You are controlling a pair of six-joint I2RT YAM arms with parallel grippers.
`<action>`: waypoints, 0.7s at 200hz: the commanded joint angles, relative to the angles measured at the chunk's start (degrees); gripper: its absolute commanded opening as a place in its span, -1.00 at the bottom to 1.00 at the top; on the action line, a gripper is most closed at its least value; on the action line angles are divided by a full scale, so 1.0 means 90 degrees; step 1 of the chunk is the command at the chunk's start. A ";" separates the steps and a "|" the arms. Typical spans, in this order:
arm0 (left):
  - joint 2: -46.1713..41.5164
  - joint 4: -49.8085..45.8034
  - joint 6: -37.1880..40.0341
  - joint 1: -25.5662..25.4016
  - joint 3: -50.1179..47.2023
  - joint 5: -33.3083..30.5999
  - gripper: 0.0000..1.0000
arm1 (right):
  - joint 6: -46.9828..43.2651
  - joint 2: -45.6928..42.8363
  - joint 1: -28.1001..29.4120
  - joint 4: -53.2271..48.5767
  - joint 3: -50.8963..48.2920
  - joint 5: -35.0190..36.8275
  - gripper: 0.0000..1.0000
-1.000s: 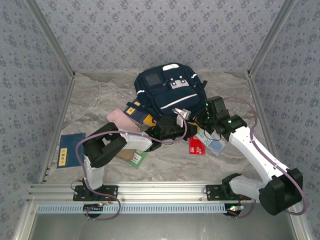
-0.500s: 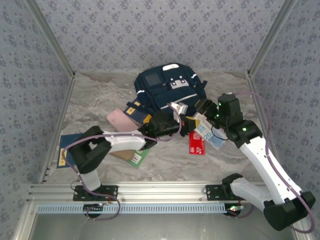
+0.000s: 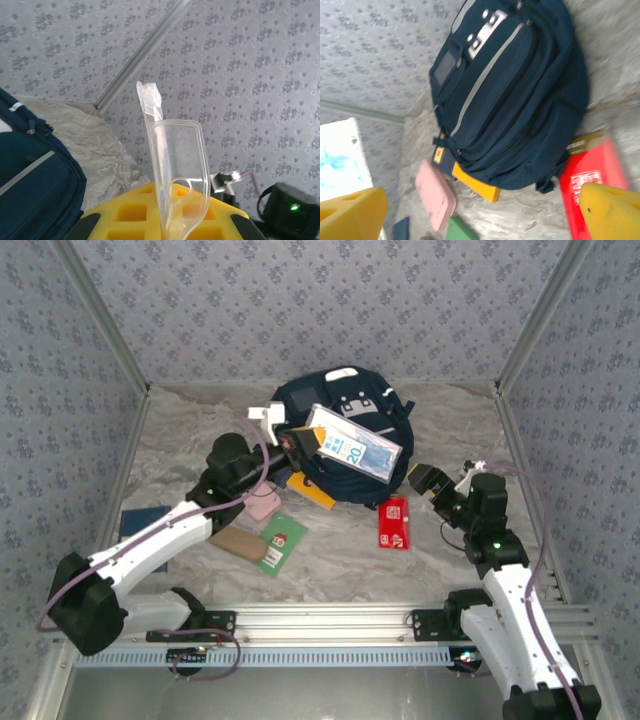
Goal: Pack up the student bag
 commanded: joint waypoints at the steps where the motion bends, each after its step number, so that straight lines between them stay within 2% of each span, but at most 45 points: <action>1: -0.0205 0.0015 -0.0754 0.0081 -0.0252 0.0196 -1.00 | 0.1229 0.0298 -0.0138 0.3128 -0.0525 -0.1804 1.00; 21: -0.0357 0.0029 -0.0921 0.0100 -0.0354 0.0200 -1.00 | 0.2042 0.0835 -0.0095 0.4941 -0.0733 -0.2251 1.00; 41: -0.0451 -0.0047 -0.0962 0.0121 -0.0396 0.0139 -1.00 | 0.2589 0.1300 0.0001 0.5996 -0.0785 -0.2415 0.96; 86: -0.0418 0.0079 -0.1098 0.0146 -0.0435 0.0018 -1.00 | 0.2648 0.1763 0.0616 0.6180 -0.0657 -0.2460 0.92; 120: -0.0389 0.0217 -0.1269 0.0189 -0.0374 -0.0011 -1.00 | 0.2423 0.1588 0.0735 0.5781 -0.0779 -0.2265 0.91; 140: -0.0299 0.0269 -0.1305 0.0187 -0.0334 0.0017 -1.00 | 0.2493 0.1615 0.0959 0.5862 -0.0791 -0.2163 0.77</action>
